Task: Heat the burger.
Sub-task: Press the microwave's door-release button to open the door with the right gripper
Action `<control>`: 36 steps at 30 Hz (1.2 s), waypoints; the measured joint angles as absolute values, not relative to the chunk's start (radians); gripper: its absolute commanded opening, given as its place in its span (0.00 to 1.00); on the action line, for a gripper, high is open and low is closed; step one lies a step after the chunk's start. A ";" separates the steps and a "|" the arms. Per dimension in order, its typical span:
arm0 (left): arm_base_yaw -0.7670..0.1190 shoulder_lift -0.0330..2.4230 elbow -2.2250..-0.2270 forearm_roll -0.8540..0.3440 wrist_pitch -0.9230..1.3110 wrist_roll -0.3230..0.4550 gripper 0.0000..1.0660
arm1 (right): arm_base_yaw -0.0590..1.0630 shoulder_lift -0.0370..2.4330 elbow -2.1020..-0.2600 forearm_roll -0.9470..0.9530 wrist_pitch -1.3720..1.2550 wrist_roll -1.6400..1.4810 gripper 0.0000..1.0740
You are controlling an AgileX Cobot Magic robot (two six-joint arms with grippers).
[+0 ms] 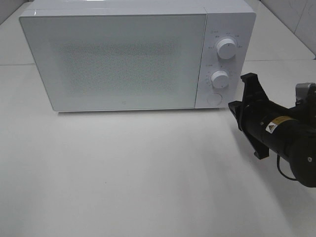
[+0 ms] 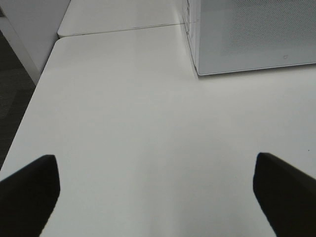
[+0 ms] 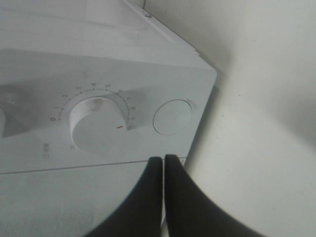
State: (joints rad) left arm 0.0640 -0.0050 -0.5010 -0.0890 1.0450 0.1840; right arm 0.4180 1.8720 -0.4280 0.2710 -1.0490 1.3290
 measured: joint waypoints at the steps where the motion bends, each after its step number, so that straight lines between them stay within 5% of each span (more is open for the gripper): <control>1: 0.064 -0.005 -0.501 -0.089 1.045 0.184 0.94 | 0.418 1.879 -0.440 0.275 -1.047 1.337 0.00; 36: 0.064 -0.005 -0.501 -0.089 1.045 0.184 0.94 | 0.422 2.074 -0.700 0.343 -0.959 1.430 0.00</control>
State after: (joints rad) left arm 0.0640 -0.0050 -0.5010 -0.0890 1.0450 0.1840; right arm 0.4220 2.0740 -0.7000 0.3430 -0.9590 1.4300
